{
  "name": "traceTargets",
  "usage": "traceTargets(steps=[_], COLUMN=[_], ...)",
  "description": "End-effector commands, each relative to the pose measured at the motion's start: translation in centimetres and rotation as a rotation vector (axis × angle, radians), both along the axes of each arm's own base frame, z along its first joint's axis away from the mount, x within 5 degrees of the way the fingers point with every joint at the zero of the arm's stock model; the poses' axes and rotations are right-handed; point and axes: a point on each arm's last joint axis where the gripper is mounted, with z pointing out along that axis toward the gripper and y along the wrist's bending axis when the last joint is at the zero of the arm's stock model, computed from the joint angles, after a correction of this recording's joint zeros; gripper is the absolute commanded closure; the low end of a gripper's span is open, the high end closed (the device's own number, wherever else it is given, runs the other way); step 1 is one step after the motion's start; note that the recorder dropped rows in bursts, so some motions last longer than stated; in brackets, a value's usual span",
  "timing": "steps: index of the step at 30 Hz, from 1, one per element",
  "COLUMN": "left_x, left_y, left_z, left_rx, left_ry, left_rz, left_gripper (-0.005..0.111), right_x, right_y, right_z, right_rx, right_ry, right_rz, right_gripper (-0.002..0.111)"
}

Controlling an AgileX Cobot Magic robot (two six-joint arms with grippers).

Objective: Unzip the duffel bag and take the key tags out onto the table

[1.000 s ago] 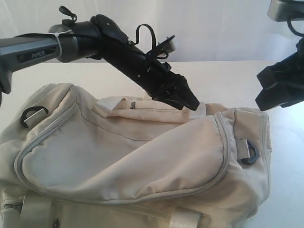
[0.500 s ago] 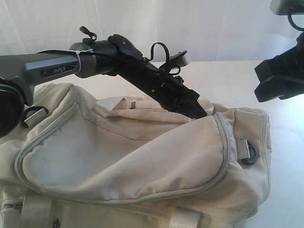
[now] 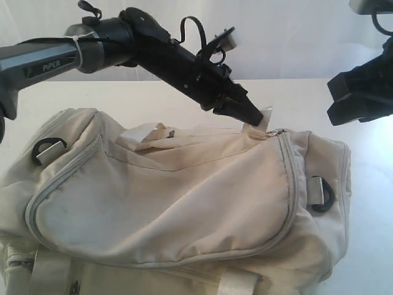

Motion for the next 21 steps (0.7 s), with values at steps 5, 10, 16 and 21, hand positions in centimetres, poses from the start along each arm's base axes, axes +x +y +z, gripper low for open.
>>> traceTargets(steps=[5, 10, 16, 21], left_x=[-1.9, -2.6, -2.8, -2.8], left_y=[1.1, 1.3, 1.4, 1.4], left_z=[6.1, 7.5, 7.4, 7.4], left_rx=[-0.073, -0.082, -0.071, -0.071], left_ry=[-0.122, -0.156, -0.153, -0.152], left_rz=[-0.032, -0.049, -0.068, -0.070], left_gripper=[0.107, 0.107, 0.107, 0.107], right_x=[1.8, 4.5, 7.4, 9.4], right_y=[0.2, 0.2, 0.4, 0.7], right_z=[-0.5, -1.7, -3.3, -4.2], right_rx=[0.042, 0.080, 0.101, 0.182], right_ry=[-0.073, -0.114, -0.054, 0.022], right_rz=[-0.017, -0.057, -0.038, -0.042], right_gripper=[0.068, 0.068, 0.047, 0.045])
